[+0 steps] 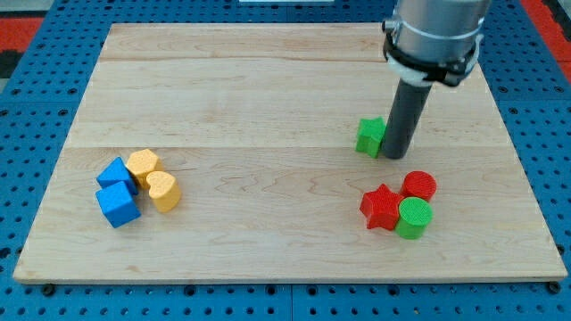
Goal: Move green star into red star
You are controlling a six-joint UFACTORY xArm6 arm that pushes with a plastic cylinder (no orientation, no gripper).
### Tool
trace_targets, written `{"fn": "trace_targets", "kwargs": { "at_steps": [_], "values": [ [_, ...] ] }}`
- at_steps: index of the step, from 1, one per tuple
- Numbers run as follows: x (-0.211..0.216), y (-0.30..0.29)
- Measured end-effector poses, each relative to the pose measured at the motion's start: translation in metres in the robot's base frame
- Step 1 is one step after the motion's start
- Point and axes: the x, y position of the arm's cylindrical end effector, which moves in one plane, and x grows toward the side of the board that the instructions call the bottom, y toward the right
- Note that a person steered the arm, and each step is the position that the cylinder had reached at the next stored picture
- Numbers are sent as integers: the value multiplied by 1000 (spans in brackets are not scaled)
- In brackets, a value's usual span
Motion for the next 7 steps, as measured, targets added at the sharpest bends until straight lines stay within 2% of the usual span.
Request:
{"fn": "trace_targets", "kwargs": {
  "at_steps": [1, 2, 3, 4, 7],
  "values": [
    [-12, -20],
    [-37, 29],
    [-61, 26],
    [-63, -44],
    [-30, -93]
  ]
}}
